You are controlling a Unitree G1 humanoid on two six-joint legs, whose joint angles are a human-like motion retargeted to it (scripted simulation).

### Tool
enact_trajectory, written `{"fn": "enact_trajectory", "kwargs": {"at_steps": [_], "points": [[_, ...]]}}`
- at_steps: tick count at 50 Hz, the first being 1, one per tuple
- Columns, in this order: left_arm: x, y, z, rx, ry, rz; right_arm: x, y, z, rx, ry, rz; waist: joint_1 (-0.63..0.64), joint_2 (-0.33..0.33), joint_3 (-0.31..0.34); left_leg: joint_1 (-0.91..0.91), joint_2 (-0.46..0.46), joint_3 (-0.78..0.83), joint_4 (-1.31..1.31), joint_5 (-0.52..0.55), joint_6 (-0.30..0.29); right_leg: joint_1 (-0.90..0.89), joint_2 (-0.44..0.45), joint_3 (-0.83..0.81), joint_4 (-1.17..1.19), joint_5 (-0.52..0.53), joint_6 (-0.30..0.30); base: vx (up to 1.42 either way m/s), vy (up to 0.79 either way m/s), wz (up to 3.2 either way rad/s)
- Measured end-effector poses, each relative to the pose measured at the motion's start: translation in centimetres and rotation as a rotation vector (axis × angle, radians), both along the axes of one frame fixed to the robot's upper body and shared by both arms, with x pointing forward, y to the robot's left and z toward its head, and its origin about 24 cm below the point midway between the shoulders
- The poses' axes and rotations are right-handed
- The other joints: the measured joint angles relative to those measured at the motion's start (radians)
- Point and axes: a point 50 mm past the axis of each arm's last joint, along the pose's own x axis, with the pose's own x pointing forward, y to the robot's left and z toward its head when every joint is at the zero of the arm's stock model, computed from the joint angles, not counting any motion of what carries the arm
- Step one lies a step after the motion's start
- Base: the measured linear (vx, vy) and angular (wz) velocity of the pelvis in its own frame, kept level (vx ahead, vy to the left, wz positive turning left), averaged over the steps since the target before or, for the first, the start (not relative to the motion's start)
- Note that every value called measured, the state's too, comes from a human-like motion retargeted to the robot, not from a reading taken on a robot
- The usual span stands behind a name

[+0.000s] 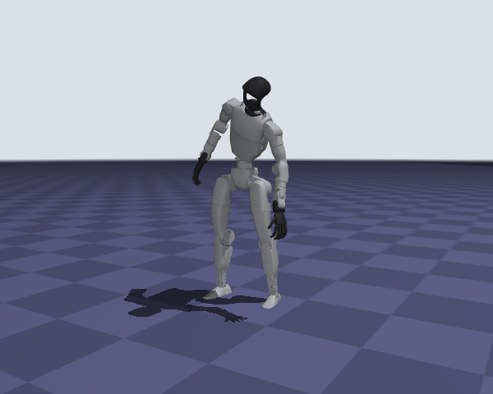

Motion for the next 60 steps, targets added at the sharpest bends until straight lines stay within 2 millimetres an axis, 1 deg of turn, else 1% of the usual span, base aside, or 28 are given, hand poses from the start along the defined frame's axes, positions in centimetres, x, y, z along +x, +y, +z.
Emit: {"fn": "enact_trajectory", "kwargs": {"at_steps": [3,5,7,9,10,12,15,20,24,28,33,37,40,42,43,45,48,51,53,55,57,58,60], "points": [[2.4,-0.1,2.4,0.026,-0.071,-0.045,0.4,0.0,0.1,0.001,-0.009,-0.008,-0.018,0.008,0.018,0.029,0.008,0.001,0.018,-0.023,-0.003,-0.054,0.017,-0.038,-0.050,0.139,0.000,0.34,-0.14,0.07],[3.4,-0.2,3.4,0.033,-0.105,-0.067,0.4,0.0,0.1,0.004,-0.010,-0.016,-0.030,0.018,0.020,0.048,0.019,0.002,0.024,-0.036,-0.011,-0.088,0.034,-0.062,-0.080,0.203,0.000,0.38,-0.23,0.15],[4.1,-0.4,4.2,0.034,-0.131,-0.087,0.4,-0.1,0.1,0.008,-0.012,-0.029,-0.043,0.029,0.020,0.061,0.029,-0.009,0.029,-0.051,-0.023,-0.117,0.043,-0.075,-0.090,0.211,0.000,0.42,-0.27,0.35],[4.5,-0.7,4.3,0.033,-0.144,-0.104,0.3,-0.4,0.1,0.008,-0.014,-0.049,-0.058,0.038,0.015,0.065,0.027,-0.029,0.040,-0.072,-0.030,-0.128,0.033,-0.091,-0.090,0.212,0.000,0.46,-0.23,0.55],[4.6,-0.9,4.2,0.031,-0.146,-0.110,0.2,-0.5,0.1,0.005,-0.014,-0.061,-0.065,0.042,0.011,0.064,0.022,-0.042,0.048,-0.082,-0.032,-0.128,0.023,-0.101,-0.090,0.216,0.000,0.47,-0.17,0.68],[4.3,-1.2,3.4,0.020,-0.136,-0.105,0.0,-0.8,0.1,-0.010,-0.015,-0.078,-0.081,0.050,0.002,0.048,0.010,-0.068,0.088,-0.093,-0.026,-0.112,-0.002,-0.122,-0.090,0.205,0.000,0.48,-0.14,0.65],[2.7,-1.4,1.2,-0.023,-0.088,-0.063,0.1,-1.0,0.0,-0.039,-0.011,-0.069,-0.077,0.058,-0.002,0.019,0.002,-0.092,0.173,-0.075,-0.006,-0.075,-0.014,-0.127,-0.090,0.163,0.000,0.43,-0.19,0.23],[-1.2,-1.2,-2.3,-0.096,0.044,-0.004,1.3,-1.5,0.8,-0.048,-0.042,-0.020,-0.004,0.026,0.007,-0.068,-0.023,-0.140,0.275,-0.067,0.014,-0.043,-0.002,-0.086,-0.080,0.127,0.000,0.36,-0.21,-0.40],[-4.5,-1.2,-4.6,-0.144,0.140,0.033,2.2,-2.2,1.7,-0.066,-0.093,-0.022,0.038,0.010,0.009,-0.119,-0.002,-0.069,0.159,-0.032,0.011,-0.022,0.002,-0.075,-0.065,0.086,0.000,0.35,-0.03,-0.23],[-7.6,-1.5,-6.6,-0.197,0.224,0.074,2.3,-2.9,1.9,-0.097,-0.108,-0.022,0.066,0.013,0.005,-0.170,0.025,0.016,0.006,0.044,-0.017,0.007,0.014,-0.080,-0.048,0.042,0.000,0.36,0.08,-0.04],[-11.0,-2.0,-8.4,-0.230,0.317,0.110,1.6,-3.4,1.5,-0.112,-0.082,-0.007,0.098,0.005,-0.021,-0.265,0.040,0.138,-0.005,0.052,-0.044,0.046,0.014,-0.066,-0.025,-0.022,0.000,0.40,0.18,-0.18],[-13.7,-2.0,-9.2,-0.240,0.370,0.162,1.0,-3.4,1.4,-0.109,-0.062,0.005,0.123,-0.013,-0.041,-0.214,0.031,0.129,-0.005,0.117,-0.021,0.107,-0.003,-0.015,0.014,-0.084,0.000,0.48,0.32,-0.57],[-14.6,-1.8,-9.2,-0.234,0.402,0.171,0.1,-3.5,1.2,-0.089,-0.040,-0.004,0.122,-0.029,-0.062,-0.146,0.019,0.140,-0.005,0.112,-0.005,0.148,-0.026,0.014,0.045,-0.099,0.000,0.46,0.34,-0.29],[-13.9,-1.3,-8.7,-0.209,0.415,0.143,-0.6,-3.5,1.0,-0.068,-0.023,-0.023,0.106,-0.034,-0.058,-0.103,-0.006,0.131,-0.005,0.081,0.002,0.177,-0.050,0.020,0.072,-0.092,-0.004,0.42,0.36,0.38],[-13.2,-1.0,-8.3,-0.189,0.415,0.122,-1.0,-3.5,0.9,-0.061,-0.016,-0.033,0.094,-0.028,-0.056,-0.088,-0.009,0.119,-0.005,0.071,0.002,0.185,-0.049,0.021,0.085,-0.089,-0.017,0.39,0.29,0.68],[-11.2,-0.4,-7.2,-0.137,0.390,0.076,-1.8,-3.6,0.8,-0.056,-0.003,-0.047,0.067,-0.007,-0.052,-0.067,-0.006,0.086,-0.005,0.059,0.000,0.183,-0.037,0.020,0.113,-0.094,-0.048,0.35,0.21,0.85],[-6.6,0.0,-4.6,-0.051,0.270,0.003,-2.6,-3.8,0.5,-0.074,0.018,-0.038,0.028,0.017,-0.048,-0.057,-0.010,0.039,-0.003,0.047,0.001,0.135,-0.038,-0.008,0.132,-0.103,-0.052,0.32,0.14,0.86],[-1.6,-0.2,-1.2,0.015,0.099,-0.066,-2.9,-3.8,0.3,-0.097,0.037,-0.008,0.001,0.023,-0.040,-0.047,-0.028,0.004,-0.002,0.033,0.004,0.077,-0.057,-0.031,0.105,-0.090,-0.015,0.31,0.05,0.70],[1.3,-0.4,1.5,0.047,-0.012,-0.110,-2.9,-3.6,0.2,-0.099,0.046,0.009,-0.007,0.025,-0.033,-0.037,-0.024,-0.011,-0.003,0.026,-0.002,0.038,-0.050,-0.032,0.067,-0.047,-0.001,0.30,-0.11,0.45],[3.7,-0.7,4.2,0.068,-0.110,-0.151,-2.9,-3.4,0.1,-0.089,0.051,0.019,-0.012,0.027,-0.024,-0.024,-0.015,-0.021,-0.005,0.020,-0.008,0.000,-0.034,-0.030,0.026,0.038,0.000,0.29,-0.19,0.34],[5.4,-1.0,6.3,0.070,-0.195,-0.179,-3.0,-3.3,0.1,-0.078,0.054,0.021,-0.019,0.028,-0.016,-0.007,-0.013,-0.029,-0.005,0.012,-0.012,-0.032,-0.028,-0.037,-0.010,0.129,0.000,0.31,-0.17,0.33],[5.9,-1.1,7.1,0.064,-0.231,-0.187,-3.1,-3.3,0.1,-0.074,0.058,0.021,-0.023,0.030,-0.016,0.002,-0.012,-0.032,-0.005,0.007,-0.015,-0.047,-0.025,-0.043,-0.024,0.160,0.000,0.32,-0.17,0.29],[6.6,-1.3,8.3,0.043,-0.300,-0.189,-3.3,-3.3,0.0,-0.071,0.062,0.020,-0.032,0.037,-0.014,0.016,-0.005,-0.038,-0.005,-0.003,-0.024,-0.074,-0.017,-0.058,-0.053,0.189,0.000,0.33,-0.20,0.29]]}}
